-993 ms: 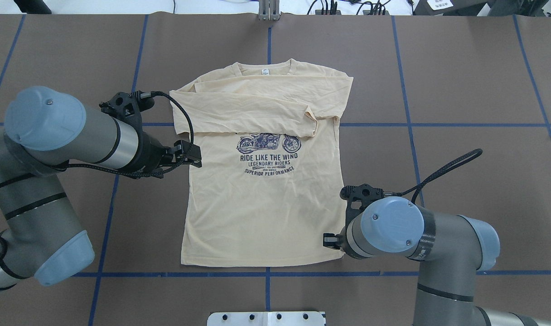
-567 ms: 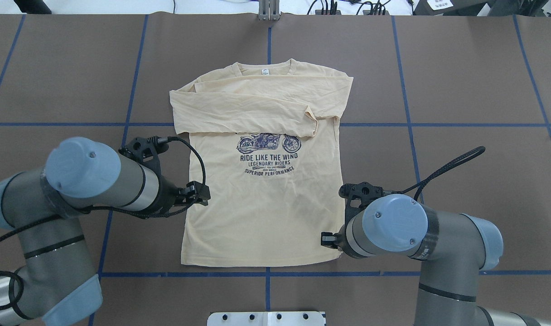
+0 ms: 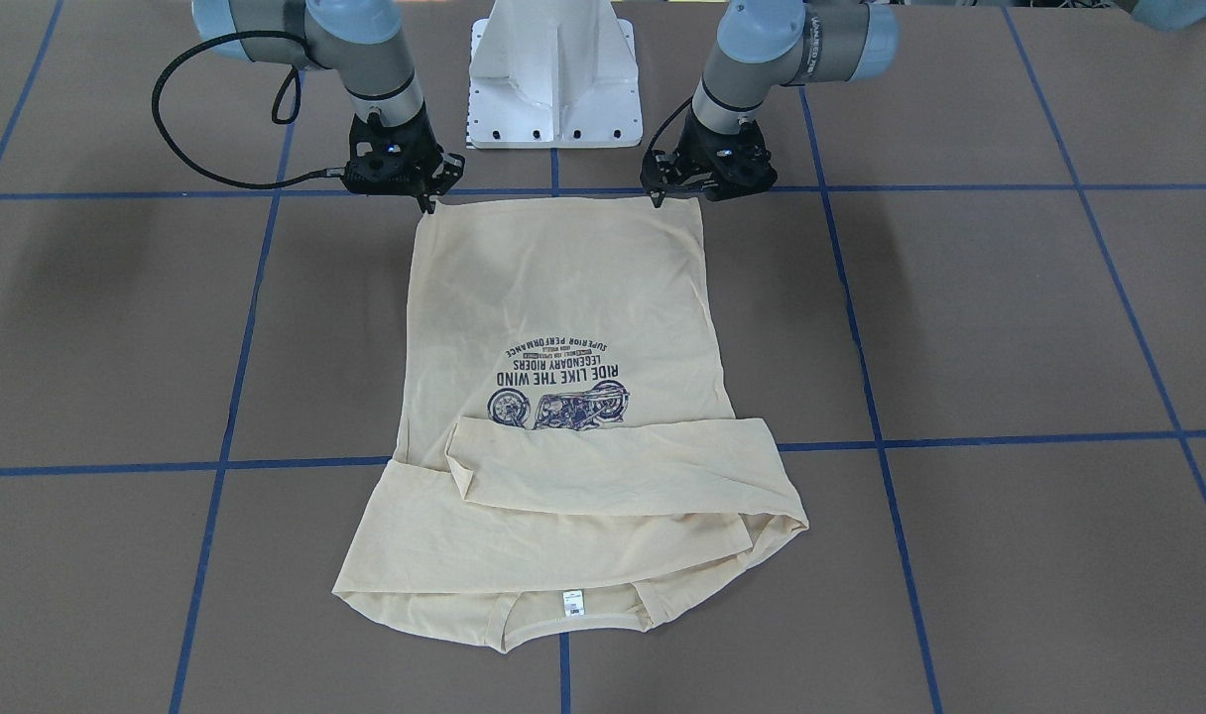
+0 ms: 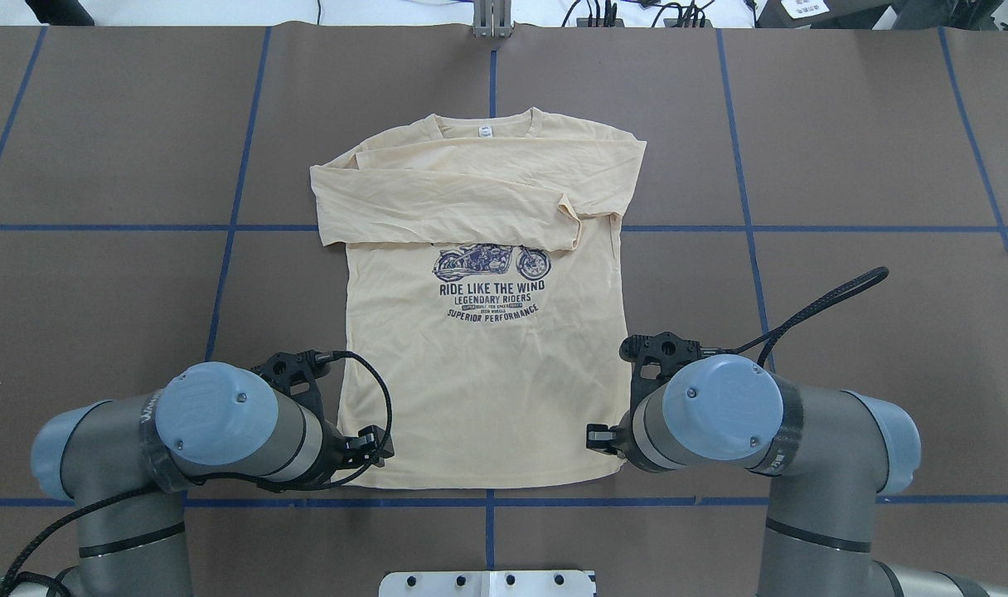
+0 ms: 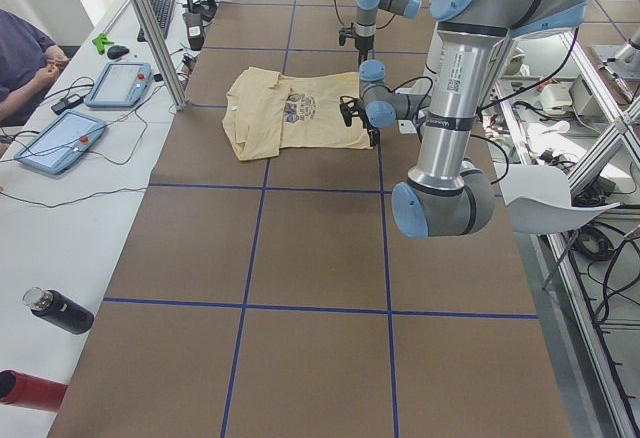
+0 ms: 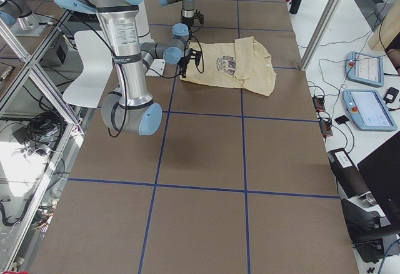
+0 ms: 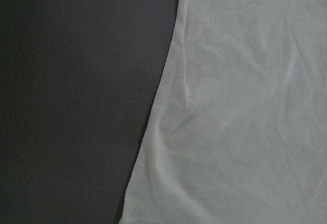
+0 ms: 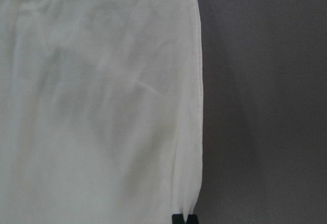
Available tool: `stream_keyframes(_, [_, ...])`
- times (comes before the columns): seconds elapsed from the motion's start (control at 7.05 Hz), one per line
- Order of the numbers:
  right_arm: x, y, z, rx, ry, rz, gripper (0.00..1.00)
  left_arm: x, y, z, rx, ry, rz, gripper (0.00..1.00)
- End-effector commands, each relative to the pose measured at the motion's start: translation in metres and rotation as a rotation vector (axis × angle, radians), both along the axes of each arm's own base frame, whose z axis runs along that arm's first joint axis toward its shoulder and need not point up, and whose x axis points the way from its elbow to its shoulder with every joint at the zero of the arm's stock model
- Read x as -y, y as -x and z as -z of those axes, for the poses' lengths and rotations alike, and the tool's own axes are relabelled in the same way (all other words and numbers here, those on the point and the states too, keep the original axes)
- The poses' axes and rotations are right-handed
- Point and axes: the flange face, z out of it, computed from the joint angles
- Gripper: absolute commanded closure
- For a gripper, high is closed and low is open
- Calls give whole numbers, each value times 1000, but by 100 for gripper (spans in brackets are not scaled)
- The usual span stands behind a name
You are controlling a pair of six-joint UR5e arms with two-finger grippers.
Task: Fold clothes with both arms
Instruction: 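Grasp both hem corners with the left and right grippers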
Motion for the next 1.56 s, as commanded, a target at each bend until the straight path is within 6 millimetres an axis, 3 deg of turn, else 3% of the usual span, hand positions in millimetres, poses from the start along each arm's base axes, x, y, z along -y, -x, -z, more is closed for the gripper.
stream_keyframes(0.0, [4,-3,1,3,1,-6,100,-2,-9,-10,24,8,1,20])
stream_keyframes(0.43, [7,-5,2,4,2,-11,100,8,-4,-11,28,10,20,30])
stream_keyframes(1.13, [12,-8,1,3,2,-20,100,4,-5,-13,32,14,17,45])
stream_keyframes(1.42, [12,-8,0,2,3,-20,100,1,-7,-13,33,32,23,69])
